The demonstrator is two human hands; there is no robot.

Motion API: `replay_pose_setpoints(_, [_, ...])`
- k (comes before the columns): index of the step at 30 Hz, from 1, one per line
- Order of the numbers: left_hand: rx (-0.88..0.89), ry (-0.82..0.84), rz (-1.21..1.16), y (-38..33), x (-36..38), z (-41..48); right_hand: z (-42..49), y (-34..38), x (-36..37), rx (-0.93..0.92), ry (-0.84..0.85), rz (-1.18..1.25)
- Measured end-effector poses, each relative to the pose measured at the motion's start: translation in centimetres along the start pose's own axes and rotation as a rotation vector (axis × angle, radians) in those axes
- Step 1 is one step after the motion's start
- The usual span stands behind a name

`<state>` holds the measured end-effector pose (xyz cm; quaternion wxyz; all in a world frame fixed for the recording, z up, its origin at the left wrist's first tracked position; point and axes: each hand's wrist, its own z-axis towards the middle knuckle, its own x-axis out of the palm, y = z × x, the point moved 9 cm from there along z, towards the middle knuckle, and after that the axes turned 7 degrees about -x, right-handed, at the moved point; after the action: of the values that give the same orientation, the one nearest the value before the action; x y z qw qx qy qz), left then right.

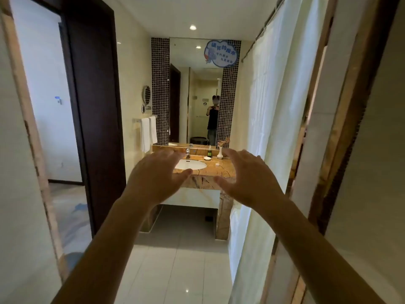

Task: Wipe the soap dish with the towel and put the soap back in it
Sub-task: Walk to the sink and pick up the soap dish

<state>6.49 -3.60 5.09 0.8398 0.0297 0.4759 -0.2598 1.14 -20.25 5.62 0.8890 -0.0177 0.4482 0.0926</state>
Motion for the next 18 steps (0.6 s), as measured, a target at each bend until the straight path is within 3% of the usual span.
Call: replay_pose_setpoints(18, [0.046, -0.024, 0.036, 3.8, 8.6, 12.8, 10.5, -5.5, 7.4, 0.030, 0.007, -0.002])
